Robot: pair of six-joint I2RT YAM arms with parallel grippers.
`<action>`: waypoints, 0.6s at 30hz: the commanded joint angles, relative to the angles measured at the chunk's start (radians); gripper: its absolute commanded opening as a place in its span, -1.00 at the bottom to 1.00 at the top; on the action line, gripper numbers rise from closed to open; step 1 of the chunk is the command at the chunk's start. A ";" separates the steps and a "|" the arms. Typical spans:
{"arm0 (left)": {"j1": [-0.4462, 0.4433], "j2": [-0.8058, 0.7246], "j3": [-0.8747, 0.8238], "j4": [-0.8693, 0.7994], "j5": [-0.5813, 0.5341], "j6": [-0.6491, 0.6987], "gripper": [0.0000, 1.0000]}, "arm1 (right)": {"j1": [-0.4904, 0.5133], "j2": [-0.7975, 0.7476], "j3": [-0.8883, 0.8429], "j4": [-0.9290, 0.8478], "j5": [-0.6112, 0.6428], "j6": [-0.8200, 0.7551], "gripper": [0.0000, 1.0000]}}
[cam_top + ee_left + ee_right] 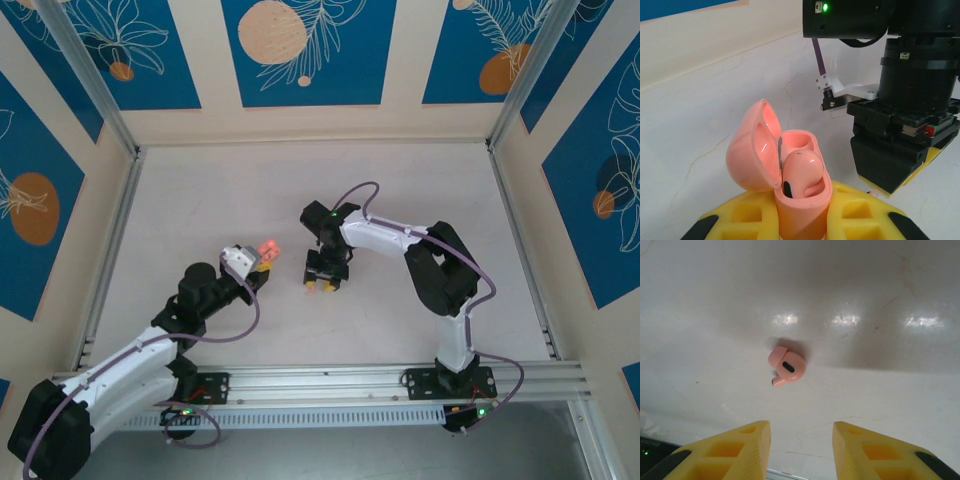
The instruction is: Insert wireless bluetooth earbuds into charging case
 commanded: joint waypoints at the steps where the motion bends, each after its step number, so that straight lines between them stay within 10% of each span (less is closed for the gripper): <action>1: -0.002 -0.023 0.017 -0.005 -0.008 0.022 -0.68 | 0.002 0.039 0.031 -0.015 -0.013 0.020 -0.25; 18: -0.001 -0.062 0.016 -0.050 -0.025 0.035 -0.68 | 0.002 0.160 0.119 0.074 -0.091 -0.018 -0.30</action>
